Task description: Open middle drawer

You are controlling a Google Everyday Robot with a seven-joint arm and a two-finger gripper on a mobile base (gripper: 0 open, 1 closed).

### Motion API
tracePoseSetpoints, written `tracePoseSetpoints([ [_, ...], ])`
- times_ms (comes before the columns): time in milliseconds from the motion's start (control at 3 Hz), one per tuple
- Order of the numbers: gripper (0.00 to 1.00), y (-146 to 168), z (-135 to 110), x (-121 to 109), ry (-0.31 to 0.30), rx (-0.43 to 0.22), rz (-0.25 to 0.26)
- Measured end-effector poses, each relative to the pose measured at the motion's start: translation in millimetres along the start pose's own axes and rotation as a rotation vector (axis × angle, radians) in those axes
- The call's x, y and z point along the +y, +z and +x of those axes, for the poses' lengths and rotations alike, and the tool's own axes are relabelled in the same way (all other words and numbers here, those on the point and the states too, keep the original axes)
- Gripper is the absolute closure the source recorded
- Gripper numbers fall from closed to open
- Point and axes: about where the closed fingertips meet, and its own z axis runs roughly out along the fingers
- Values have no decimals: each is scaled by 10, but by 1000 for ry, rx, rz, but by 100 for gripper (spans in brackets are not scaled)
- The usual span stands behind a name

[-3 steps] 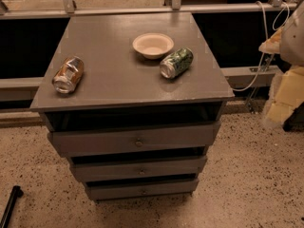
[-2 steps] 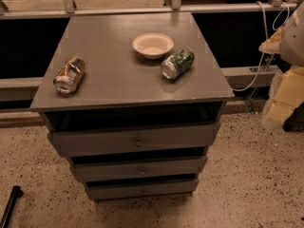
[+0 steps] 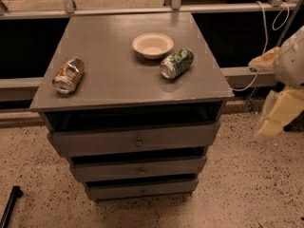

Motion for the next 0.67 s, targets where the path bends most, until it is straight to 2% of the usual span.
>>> tracePoseSetpoints([
  [333, 0, 549, 222, 228, 13, -179, -18],
  [667, 0, 447, 327, 174, 31, -246, 69],
])
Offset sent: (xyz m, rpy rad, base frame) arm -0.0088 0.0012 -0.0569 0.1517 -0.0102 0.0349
